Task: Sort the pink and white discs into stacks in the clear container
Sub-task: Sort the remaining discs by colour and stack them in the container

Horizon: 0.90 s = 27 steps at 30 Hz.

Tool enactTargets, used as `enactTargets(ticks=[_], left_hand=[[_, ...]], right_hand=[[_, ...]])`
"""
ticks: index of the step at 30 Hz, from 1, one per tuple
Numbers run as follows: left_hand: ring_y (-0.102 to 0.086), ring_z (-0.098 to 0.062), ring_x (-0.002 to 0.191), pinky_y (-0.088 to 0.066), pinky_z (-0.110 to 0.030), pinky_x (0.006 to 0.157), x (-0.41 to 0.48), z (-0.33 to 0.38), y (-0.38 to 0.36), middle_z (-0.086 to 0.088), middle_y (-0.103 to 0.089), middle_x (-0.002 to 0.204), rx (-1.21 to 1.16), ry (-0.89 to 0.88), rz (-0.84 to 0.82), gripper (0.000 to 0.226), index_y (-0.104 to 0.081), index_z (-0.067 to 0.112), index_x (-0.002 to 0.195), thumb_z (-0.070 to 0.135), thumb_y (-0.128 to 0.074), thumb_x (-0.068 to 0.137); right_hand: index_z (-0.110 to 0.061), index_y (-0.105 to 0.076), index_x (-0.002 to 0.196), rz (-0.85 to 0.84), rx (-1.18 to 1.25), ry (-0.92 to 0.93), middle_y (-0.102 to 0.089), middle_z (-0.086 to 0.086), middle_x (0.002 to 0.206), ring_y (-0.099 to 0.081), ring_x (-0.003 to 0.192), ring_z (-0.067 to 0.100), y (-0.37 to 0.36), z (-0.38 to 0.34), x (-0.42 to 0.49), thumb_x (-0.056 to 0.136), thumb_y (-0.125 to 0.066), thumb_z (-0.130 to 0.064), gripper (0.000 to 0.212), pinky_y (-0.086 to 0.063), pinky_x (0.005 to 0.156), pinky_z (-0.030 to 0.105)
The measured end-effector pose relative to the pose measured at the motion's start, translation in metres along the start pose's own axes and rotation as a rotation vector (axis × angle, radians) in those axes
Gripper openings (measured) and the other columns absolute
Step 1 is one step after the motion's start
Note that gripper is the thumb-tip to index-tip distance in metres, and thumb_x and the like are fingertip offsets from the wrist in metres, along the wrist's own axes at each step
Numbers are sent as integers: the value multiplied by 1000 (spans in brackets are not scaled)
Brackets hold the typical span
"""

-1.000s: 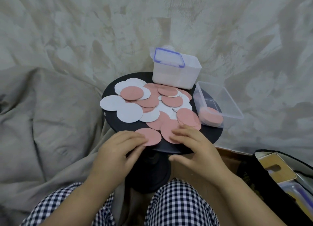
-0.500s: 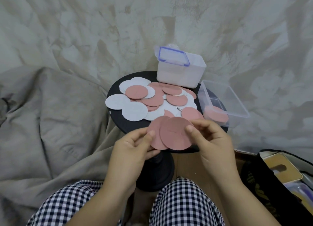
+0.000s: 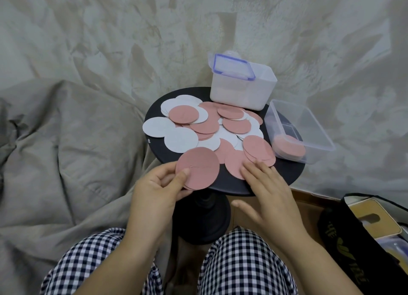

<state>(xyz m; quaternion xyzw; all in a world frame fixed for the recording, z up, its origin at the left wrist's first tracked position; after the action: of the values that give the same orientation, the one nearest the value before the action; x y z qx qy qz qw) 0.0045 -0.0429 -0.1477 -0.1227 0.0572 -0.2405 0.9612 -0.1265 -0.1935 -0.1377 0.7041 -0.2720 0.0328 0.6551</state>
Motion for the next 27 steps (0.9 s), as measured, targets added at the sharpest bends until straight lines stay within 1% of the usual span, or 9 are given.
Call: enactTargets(ticks=[3, 6, 8, 10, 13, 15, 19, 23, 27], left_hand=[[-70, -12, 74, -56, -20, 62, 1, -8, 0, -2, -74, 77, -49, 50, -4, 11, -68, 14, 88, 6, -60, 85], [-70, -11, 73, -56, -20, 62, 2, -11, -1, -1, -74, 76, -75, 83, -12, 10, -67, 12, 88, 8, -60, 85], [-69, -10, 71, -56, -19, 61, 3, -10, 1, 0, -74, 73, -78, 68, -3, 10, -67, 12, 88, 7, -59, 85], [-69, -9, 72, -55, -18, 61, 3, -7, 2, 1, -74, 73, -75, 43, 9, 10, -67, 13, 88, 7, -59, 86], [-71, -11, 76, -55, -18, 62, 1, -5, -7, -1, -75, 78, -81, 39, -37, 12, -68, 15, 90, 9, -60, 84], [-71, -13, 77, -55, -19, 63, -2, -5, -19, -3, -75, 81, -95, 58, -108, 14, -69, 16, 91, 12, -62, 79], [-71, -17, 85, -57, -22, 69, -6, -2, -43, -4, -75, 89, -82, 54, -248, 27, -70, 16, 96, 20, -64, 70], [-71, -19, 87, -56, -24, 71, -6, 7, -65, -6, -74, 91, -61, -1, -331, 28, -70, 16, 97, 20, -65, 70], [-70, -18, 90, -56, -33, 81, 1, 13, -73, -3, -74, 93, 74, -116, -321, 20, -67, 21, 104, 12, -62, 86]], right_hand=[[-14, -65, 114, 140, 141, 52, -61, -4, 123, -45, 125, 12, 13, -2, -6, 84, -52, -39, 41, -32, 108, 30], [-17, -72, 97, 241, 310, 35, -66, -12, 110, -56, 113, 4, 27, -4, -11, 83, -58, -32, 25, -41, 103, 26], [-25, -71, 89, 268, 565, -134, -69, -22, 96, -61, 100, -4, 39, 3, -9, 81, -65, -26, 10, -45, 92, 15], [-31, -68, 82, 305, 845, -343, -70, -26, 79, -64, 82, -7, 43, 15, -9, 81, -66, -13, 19, -46, 74, 6], [-25, -65, 84, 273, 1075, -495, -70, -14, 68, -62, 60, -2, 34, 23, -4, 82, -62, -12, 15, -47, 57, 9], [-22, -65, 86, 250, 1158, -527, -70, -8, 65, -59, 52, 4, 28, 20, 1, 82, -61, -15, 10, -48, 54, 12], [-27, -65, 91, 252, 1187, -527, -71, -12, 71, -59, 58, 4, 24, 13, 9, 86, -60, -16, 13, -48, 59, 10], [-25, -64, 100, 231, 1219, -486, -73, -15, 92, -66, 87, -2, 27, 6, 18, 87, -58, -14, 19, -48, 73, 9], [-34, -62, 106, 321, 1181, -470, -70, -14, 104, -62, 99, -4, 40, 15, 18, 83, -61, -19, 28, -50, 81, 12]])
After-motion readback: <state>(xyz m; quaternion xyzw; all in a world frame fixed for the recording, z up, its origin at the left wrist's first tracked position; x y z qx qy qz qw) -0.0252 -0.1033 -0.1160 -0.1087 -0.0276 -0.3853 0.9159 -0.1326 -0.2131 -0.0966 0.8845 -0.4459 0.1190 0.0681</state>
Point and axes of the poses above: each hand's wrist, its own x-axis towards the middle knuckle, its own y-axis out of the back of the hand, z = x × y, the point moved 9 cm from there along x, towards the middle knuckle
